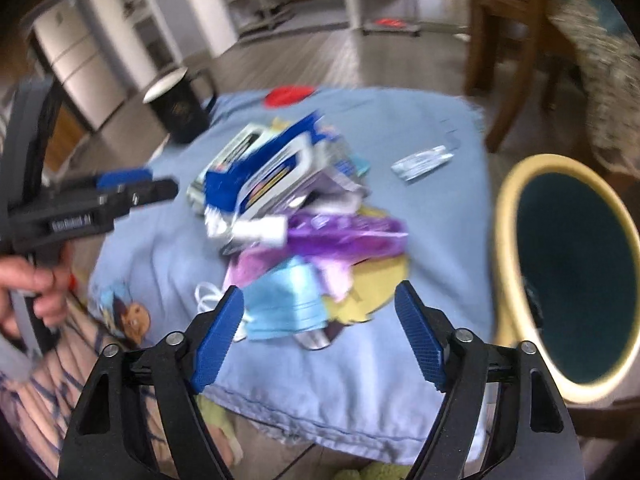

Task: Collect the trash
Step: 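Move both grippers back to the table and grasp the blue mask with the right, then drop the blue mask into the bin with the right gripper while the left grasps the pink packet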

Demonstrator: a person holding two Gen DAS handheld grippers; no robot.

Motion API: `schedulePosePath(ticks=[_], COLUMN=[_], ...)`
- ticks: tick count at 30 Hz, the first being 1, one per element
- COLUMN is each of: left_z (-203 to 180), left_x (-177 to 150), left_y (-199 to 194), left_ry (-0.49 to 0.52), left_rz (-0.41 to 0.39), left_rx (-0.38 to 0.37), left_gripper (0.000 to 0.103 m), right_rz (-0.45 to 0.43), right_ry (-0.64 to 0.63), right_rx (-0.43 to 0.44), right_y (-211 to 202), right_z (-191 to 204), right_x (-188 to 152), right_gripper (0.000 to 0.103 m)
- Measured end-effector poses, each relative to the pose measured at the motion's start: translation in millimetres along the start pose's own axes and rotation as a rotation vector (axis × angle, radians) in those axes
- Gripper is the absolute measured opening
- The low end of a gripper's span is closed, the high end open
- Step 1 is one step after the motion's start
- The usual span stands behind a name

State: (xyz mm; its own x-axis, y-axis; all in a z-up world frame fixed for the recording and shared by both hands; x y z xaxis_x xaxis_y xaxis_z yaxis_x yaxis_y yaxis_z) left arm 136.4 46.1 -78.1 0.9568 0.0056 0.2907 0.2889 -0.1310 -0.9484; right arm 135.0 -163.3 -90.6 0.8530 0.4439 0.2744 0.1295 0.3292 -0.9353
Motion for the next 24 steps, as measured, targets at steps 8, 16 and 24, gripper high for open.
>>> schedulePosePath(ticks=[8,16,24], left_z=[3.5,-20.3,-57.0], left_x=[-4.0,-3.6,-8.6], left_y=[6.5,12.0,27.3], left_ry=[-0.003,0.090,0.228], left_rz=[0.020,0.036,0.094], left_rx=[0.000,-0.012,-0.034], left_gripper=[0.071,0.071,0.060], right_rz=[0.108,0.013,-0.099], right_ry=[-0.090,-0.046,0.099], right_rx=[-0.039,0.006,-0.004], right_y=[37.5,-14.0,-51.2], right_z=[17.3,3.1,-36.9], right_x=[-3.8,-11.7,-20.8], right_gripper=[0.026,0.025,0.025])
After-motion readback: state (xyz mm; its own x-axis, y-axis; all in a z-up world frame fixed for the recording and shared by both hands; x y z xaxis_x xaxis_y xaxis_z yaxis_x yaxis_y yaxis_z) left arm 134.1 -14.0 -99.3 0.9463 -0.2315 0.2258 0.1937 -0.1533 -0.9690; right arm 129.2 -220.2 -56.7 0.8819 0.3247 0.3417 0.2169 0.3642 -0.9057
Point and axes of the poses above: each gripper's, at about its wrist camera, not at the fingertips, and y roughly the way its jaws point, z to its left, x to its top, the point moved 1 cm from there along y, roughly the way its jaws point, and after that the axes turned 15 degrees about z, right-handed, at the moved point
